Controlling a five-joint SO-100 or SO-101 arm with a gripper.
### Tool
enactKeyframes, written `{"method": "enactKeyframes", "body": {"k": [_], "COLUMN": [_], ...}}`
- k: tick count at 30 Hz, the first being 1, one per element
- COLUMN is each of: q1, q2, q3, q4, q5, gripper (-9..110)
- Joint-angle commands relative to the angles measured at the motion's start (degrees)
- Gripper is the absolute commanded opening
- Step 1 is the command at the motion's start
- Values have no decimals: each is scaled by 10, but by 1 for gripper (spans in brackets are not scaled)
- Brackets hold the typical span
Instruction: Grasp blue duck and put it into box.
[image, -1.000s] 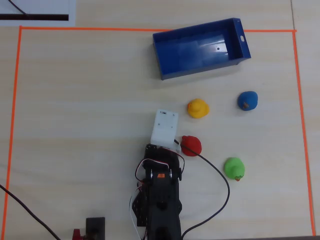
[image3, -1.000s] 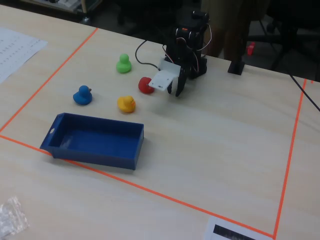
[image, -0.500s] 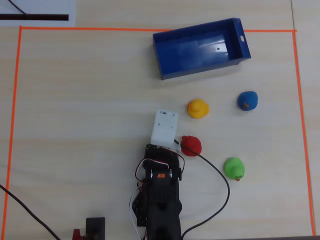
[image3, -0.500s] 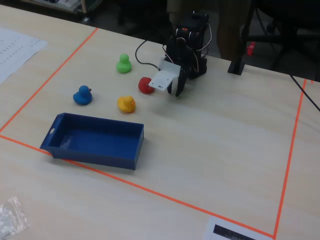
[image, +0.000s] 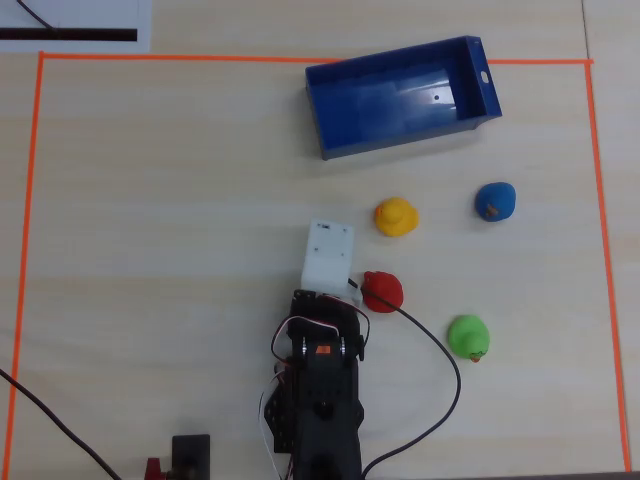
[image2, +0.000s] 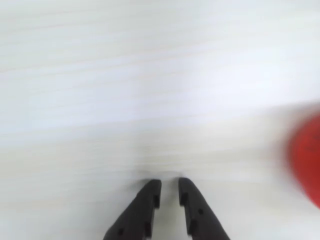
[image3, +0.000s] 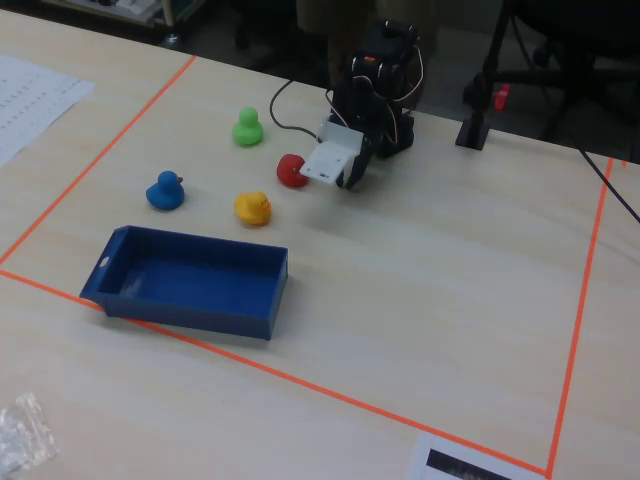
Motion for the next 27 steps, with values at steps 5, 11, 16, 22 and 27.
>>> {"method": "enactKeyframes", "body": {"k": [5, 11, 16, 22, 27], "q1": [236, 367, 452, 507, 513], "q2": [-250, -408, -504, -608, -685], "q3": [-281, -443, -465, -461, -455], "q4": [-221, -327, -519, -668, -740], "q5": [36, -6, -19, -40, -42], "gripper": [7, 29, 36, 37, 37]}}
